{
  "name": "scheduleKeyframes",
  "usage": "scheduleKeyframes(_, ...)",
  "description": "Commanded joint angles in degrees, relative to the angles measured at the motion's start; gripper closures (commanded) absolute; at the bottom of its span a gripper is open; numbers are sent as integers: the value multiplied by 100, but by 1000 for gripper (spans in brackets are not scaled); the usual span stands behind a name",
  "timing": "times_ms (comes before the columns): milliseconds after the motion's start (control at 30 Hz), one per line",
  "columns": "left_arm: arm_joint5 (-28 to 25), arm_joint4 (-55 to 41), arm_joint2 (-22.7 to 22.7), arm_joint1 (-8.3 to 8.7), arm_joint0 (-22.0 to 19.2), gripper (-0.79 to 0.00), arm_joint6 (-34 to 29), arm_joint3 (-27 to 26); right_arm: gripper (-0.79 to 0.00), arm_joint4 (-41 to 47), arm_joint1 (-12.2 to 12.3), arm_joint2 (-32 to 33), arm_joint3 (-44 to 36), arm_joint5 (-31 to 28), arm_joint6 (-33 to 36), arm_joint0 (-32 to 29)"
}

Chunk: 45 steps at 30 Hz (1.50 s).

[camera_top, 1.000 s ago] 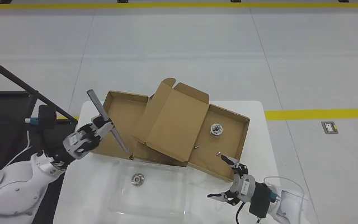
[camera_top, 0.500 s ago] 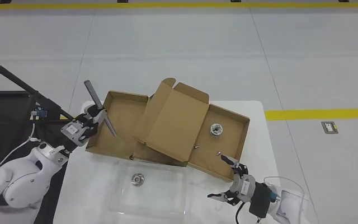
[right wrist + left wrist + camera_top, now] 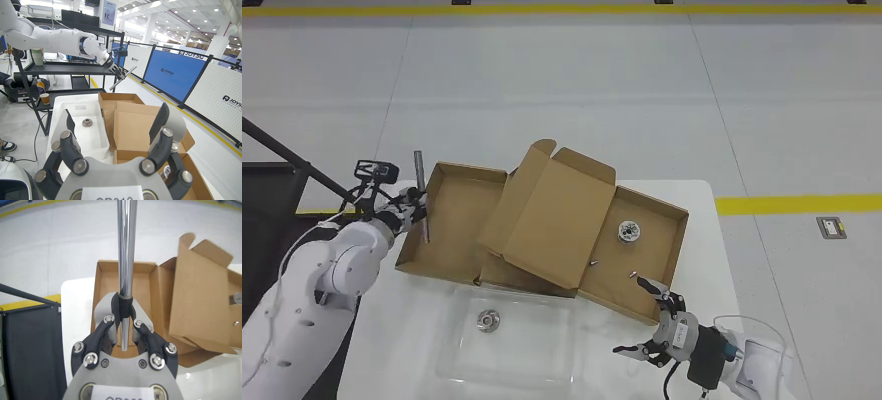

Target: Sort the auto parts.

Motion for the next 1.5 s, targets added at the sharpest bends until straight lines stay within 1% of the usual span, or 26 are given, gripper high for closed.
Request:
scheduleKeyframes(0,115,74,630,-204,-652,0,-97,778,-785,-2,0,0,0,0,-4,0)
scheduleKeyframes(100,149,145,1229,-474,-1236,0,-202,1552,-785,-2,0,0,0,0,-4,0)
scheduleKeyframes(200,217,355,1675,-711,-1605,0,-52,2112,-785,-2,0,0,0,0,-4,0)
scheduleKeyframes(400,131,278,2203,-1131,-2037,0,-67,3028,-785,-2,0,0,0,0,-4,0)
scheduleKeyframes(533,65,315,2395,-1341,-2198,0,-19,3480,-785,-2,0,0,0,0,-4,0)
scheduleKeyframes(633,38,354,2470,-1466,-2272,0,55,3742,-785,-2,0,0,0,0,-4,0)
scheduleKeyframes(667,33,362,2481,-1491,-2284,-37,76,3792,-785,-2,0,0,0,0,-4,0)
scheduleKeyframes(700,24,384,2500,-1536,-2306,-203,109,3883,-785,-2,0,0,0,0,-4,0)
scheduleKeyframes(733,13,394,2506,-1567,-2322,-271,125,3941,-785,-2,0,0,0,0,-4,0)
scheduleKeyframes(833,-35,408,2484,-1636,-2368,-339,173,4086,-785,-2,0,0,0,0,-4,0)
scheduleKeyframes(1000,-171,347,2320,-1680,-2423,-348,245,4181,-785,-2,0,0,0,0,-4,0)
scheduleKeyframes(1167,-379,303,2015,-1607,-2401,-363,334,3939,-785,-2,0,0,0,0,-4,0)
scheduleKeyframes(1267,-635,269,1713,-1484,-2262,-372,345,3486,-785,-2,0,0,0,0,-4,0)
scheduleKeyframes(1333,-1014,209,1403,-1337,-2024,-376,217,2915,-785,-2,0,0,0,0,-4,0)
scheduleKeyframes(1367,-1149,204,1303,-1286,-1933,-379,165,2710,-785,-2,0,0,0,0,-4,0)
scheduleKeyframes(1400,-1513,192,1092,-1176,-1720,-382,23,2273,-785,-2,0,0,0,0,-4,0)
scheduleKeyframes(1433,-1786,203,908,-1085,-1543,-400,-92,1922,-785,-2,0,0,0,0,-4,0)
scheduleKeyframes(1467,-1943,237,778,-1022,-1425,-486,-180,1683,-785,-2,0,0,0,0,-4,0)
